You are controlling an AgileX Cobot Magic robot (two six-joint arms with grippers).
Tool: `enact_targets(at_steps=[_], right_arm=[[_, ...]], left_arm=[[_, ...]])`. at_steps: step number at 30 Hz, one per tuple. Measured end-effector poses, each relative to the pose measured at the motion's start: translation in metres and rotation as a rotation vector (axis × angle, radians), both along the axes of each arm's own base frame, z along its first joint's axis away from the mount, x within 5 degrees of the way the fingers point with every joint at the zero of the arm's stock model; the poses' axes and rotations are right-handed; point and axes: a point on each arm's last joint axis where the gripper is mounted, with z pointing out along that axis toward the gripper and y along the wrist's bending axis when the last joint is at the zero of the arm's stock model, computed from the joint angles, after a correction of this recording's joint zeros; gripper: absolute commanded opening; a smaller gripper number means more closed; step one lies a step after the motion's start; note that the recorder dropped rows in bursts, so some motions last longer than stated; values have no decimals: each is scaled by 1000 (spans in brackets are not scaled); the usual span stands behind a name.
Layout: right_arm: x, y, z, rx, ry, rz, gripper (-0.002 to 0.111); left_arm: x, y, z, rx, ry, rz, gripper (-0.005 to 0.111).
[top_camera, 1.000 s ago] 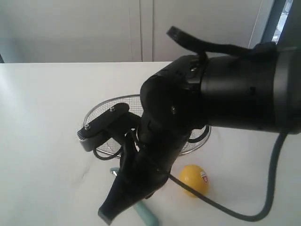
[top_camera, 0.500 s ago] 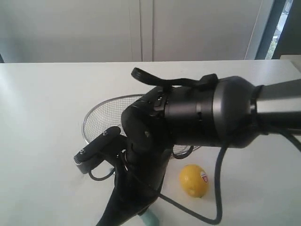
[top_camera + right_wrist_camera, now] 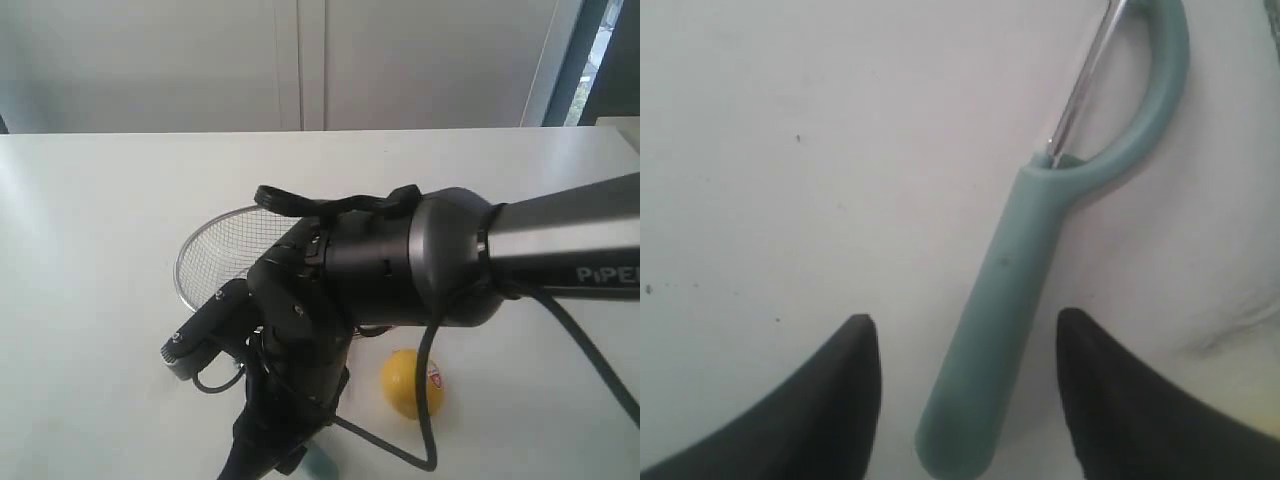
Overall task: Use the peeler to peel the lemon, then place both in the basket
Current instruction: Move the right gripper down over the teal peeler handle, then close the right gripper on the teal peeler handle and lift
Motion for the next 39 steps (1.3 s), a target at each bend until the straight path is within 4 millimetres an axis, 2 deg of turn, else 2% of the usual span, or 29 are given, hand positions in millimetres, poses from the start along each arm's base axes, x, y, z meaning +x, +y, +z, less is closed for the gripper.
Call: enact_targets(at_steps=[5,20,30,35,39], right_arm=[[2,0,-7,-20,2,-17,52],[5,5,-6,50,-9,-162,52],[8,4,-19,-6,-18,-170,52],[8,3,-24,-25,-9,-171,44],[8,3,-24,-26,-8,-171,43]], left_arm=[[0,0,0,0,0,0,0],[0,0,0,0,0,0,0],[0,0,0,0,0,0,0],[0,0,0,0,0,0,0],[0,0,0,0,0,0,0]])
